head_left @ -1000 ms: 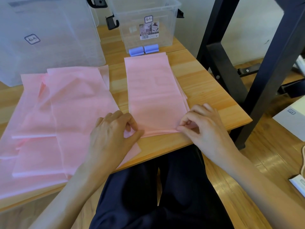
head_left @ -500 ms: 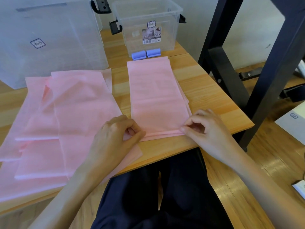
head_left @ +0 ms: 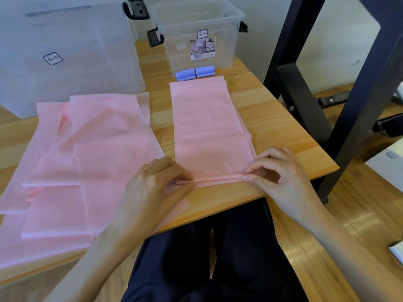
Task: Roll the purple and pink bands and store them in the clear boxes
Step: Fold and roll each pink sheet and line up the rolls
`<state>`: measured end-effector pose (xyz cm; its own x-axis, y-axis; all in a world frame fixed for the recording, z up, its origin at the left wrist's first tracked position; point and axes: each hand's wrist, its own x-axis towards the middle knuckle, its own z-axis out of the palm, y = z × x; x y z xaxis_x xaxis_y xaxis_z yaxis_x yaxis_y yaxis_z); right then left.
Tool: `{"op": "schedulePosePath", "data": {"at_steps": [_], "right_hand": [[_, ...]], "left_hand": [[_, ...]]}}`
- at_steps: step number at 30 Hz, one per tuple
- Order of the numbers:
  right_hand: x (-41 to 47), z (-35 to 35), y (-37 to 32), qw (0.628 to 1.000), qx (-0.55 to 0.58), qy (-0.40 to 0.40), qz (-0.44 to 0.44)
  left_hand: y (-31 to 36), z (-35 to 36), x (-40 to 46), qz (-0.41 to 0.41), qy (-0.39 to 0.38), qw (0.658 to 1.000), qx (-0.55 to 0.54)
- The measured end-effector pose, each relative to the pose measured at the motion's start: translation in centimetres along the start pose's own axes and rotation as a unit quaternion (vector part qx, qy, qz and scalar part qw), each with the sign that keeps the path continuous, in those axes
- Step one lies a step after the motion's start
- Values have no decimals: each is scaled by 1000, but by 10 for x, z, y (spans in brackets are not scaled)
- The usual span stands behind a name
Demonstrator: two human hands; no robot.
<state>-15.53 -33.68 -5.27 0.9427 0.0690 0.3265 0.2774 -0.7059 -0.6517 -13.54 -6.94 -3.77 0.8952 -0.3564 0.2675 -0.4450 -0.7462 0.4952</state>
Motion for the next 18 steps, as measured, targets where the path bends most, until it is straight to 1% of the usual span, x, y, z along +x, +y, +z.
{"op": "schedulePosePath", "data": {"at_steps": [3,5,12,16,18], "right_hand": [[5,-4,-3,999,8,-35,35],[8,-7,-4,998,7,-57,38],[16,-16,-5,991,27,-119,59],[19,-15,-8,990,-25,-127,48],[20,-11,-10,992,-52,-108,40]], "left_hand": [[1,-5,5,-37,-28,998,-47],[2,-9,10,-58,-55,994,-68],[5,-15,15,-67,-93,990,-81],[4,-13,15,-70,-92,991,-67],[2,-9,14,-63,-61,995,-36]]}}
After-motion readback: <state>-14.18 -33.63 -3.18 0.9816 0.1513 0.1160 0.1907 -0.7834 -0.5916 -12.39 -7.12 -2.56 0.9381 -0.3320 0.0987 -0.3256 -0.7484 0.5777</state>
